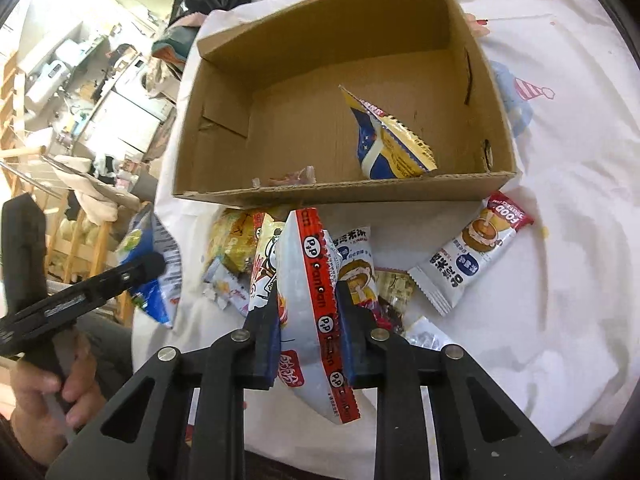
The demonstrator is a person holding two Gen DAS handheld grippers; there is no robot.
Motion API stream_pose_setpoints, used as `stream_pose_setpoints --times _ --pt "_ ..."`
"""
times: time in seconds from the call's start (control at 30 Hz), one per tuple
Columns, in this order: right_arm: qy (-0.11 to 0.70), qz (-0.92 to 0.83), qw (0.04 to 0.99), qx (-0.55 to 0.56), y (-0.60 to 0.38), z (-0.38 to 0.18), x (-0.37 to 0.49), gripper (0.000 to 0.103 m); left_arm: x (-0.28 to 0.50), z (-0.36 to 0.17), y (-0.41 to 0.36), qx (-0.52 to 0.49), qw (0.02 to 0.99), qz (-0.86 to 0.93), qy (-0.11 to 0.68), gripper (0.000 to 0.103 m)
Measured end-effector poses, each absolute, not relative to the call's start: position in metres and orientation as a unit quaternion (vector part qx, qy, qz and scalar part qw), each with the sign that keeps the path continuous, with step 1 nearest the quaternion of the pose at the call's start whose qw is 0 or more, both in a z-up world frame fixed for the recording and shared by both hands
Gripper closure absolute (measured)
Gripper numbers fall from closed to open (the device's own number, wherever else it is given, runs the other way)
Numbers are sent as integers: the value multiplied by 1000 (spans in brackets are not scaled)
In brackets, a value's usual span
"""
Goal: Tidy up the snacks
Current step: 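Lower both bags into the box and open both tools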
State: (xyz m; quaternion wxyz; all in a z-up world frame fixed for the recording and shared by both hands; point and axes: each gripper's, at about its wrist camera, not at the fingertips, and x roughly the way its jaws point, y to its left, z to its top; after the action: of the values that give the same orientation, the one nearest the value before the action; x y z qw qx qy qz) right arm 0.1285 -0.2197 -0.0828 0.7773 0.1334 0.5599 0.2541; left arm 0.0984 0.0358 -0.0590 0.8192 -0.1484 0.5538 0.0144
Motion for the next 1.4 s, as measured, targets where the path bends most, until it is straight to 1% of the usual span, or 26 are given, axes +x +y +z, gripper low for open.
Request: stream_pose_setpoints --times 0.17,0.27,0.4,0.47,0.7,0.9,1.03,1.23,1.4 --pt "534 276 785 148 -222 -70 125 78 96 -51 30 -123 839 19 530 46" --pt "505 283 799 164 -231 -52 124 78 93 -42 28 -112 850 16 515 46" --pt "456 249 841 154 -251 -24 136 78 95 -23 25 -89 864 11 494 46" --pt "450 232 850 145 -256 -19 145 78 102 -14 25 -83 868 11 490 46" --pt "456 191 866 77 -253 -21 183 78 144 -1 19 -78 865 -5 496 46" --pt "458 168 872 42 -252 -28 205 78 178 -2 6 -51 867 -13 495 46" --pt "454 159 877 17 -242 -31 218 78 196 -8 1 -51 864 -17 501 46" --pt "466 179 865 56 -240 -37 225 78 207 -21 -9 -37 869 -25 492 46" --pt "481 194 852 79 -237 -44 226 78 212 -30 -11 -46 864 -29 500 46"
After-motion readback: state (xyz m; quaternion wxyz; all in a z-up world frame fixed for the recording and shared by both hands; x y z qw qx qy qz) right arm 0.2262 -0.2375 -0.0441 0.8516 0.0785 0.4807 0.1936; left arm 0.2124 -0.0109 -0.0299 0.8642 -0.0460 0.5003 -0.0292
